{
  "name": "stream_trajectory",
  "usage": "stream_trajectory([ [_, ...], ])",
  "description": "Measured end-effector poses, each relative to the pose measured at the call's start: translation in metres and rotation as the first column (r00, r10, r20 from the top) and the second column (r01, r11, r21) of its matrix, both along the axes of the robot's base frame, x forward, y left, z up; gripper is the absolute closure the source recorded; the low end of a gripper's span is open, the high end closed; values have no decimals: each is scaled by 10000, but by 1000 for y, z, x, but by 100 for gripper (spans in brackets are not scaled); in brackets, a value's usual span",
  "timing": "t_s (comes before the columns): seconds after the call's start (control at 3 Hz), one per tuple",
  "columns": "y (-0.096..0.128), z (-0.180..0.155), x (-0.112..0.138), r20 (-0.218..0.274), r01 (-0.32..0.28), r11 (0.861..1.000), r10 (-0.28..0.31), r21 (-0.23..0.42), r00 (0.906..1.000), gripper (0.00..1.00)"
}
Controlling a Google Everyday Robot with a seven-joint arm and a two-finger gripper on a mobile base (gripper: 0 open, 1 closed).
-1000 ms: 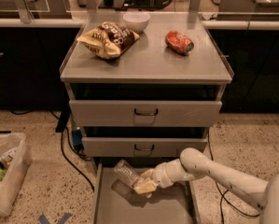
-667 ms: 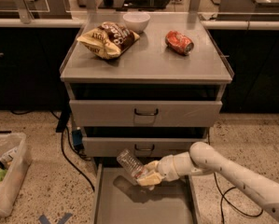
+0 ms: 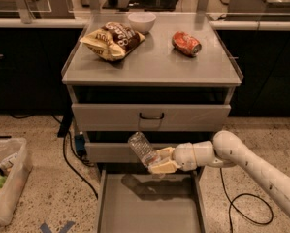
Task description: Pick water bottle from bottom drawer and place on counter
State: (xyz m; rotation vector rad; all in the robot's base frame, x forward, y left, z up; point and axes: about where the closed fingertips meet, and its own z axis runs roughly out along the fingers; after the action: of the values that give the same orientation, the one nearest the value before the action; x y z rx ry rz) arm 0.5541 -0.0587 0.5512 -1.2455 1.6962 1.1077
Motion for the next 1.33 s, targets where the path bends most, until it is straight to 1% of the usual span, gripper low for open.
stream_trajectory([
  [0.33,0,0,0,5,-3,10000,3,0,10000,100],
  [0.67,4,21,9,356,-213,9998,214,-11,9991,100],
  [1.0,1,77,36,811,-130,9999,123,75,9966,100],
  [1.33,-12,148,66,1437,168,9995,-203,253,9894,100],
])
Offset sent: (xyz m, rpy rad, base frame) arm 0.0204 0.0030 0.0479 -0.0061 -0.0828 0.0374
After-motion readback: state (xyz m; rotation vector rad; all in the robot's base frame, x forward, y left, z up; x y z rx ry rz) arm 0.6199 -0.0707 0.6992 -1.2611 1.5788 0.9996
